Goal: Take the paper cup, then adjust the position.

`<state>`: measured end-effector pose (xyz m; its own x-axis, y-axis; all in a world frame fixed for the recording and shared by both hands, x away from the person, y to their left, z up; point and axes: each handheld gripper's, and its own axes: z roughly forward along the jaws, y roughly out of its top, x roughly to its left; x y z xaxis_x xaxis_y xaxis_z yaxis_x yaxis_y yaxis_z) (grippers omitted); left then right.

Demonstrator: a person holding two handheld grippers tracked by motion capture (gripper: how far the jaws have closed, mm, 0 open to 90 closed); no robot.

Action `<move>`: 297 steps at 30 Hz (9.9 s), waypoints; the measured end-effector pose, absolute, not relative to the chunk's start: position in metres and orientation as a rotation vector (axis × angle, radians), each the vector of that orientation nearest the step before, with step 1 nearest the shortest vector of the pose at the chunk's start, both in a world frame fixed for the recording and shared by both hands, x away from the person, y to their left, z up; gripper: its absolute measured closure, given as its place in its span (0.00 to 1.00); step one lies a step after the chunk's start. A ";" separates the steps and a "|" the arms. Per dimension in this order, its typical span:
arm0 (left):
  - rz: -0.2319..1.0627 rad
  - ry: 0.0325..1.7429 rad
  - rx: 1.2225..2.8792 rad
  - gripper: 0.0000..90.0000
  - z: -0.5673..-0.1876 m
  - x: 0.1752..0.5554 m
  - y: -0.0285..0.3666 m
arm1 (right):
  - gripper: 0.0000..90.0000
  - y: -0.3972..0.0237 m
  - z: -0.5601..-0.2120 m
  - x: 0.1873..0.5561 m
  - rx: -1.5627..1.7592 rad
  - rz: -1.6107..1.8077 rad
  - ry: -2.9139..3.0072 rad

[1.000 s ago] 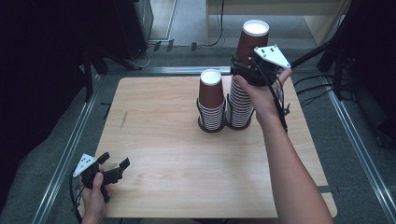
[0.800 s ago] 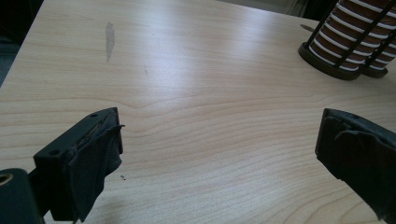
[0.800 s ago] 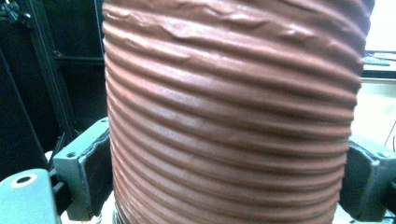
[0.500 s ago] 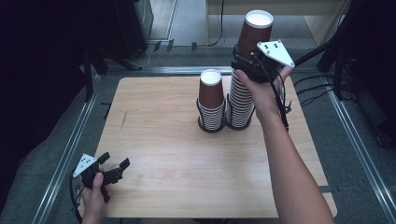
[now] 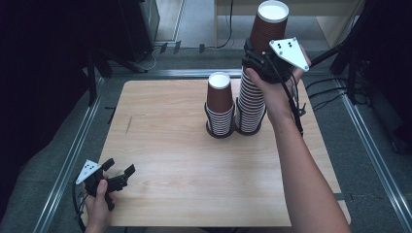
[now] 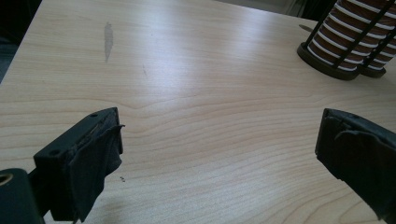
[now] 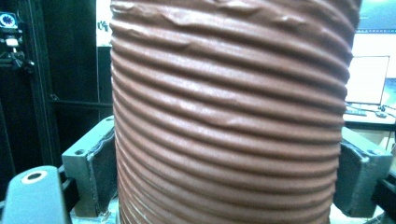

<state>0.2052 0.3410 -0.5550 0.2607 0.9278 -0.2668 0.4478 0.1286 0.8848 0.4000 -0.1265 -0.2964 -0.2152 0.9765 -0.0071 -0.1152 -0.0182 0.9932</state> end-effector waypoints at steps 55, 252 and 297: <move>0.575 1.348 1.487 0.01 -0.555 0.205 0.341 | 0.13 -0.092 -0.264 0.337 0.803 1.539 1.401; 0.197 0.729 1.731 0.05 -0.463 0.237 0.138 | 0.12 -0.075 -0.517 0.227 0.230 0.996 1.870; 0.177 0.768 1.707 0.24 -0.469 0.245 0.150 | 0.00 -0.076 -0.516 0.225 0.216 1.022 1.880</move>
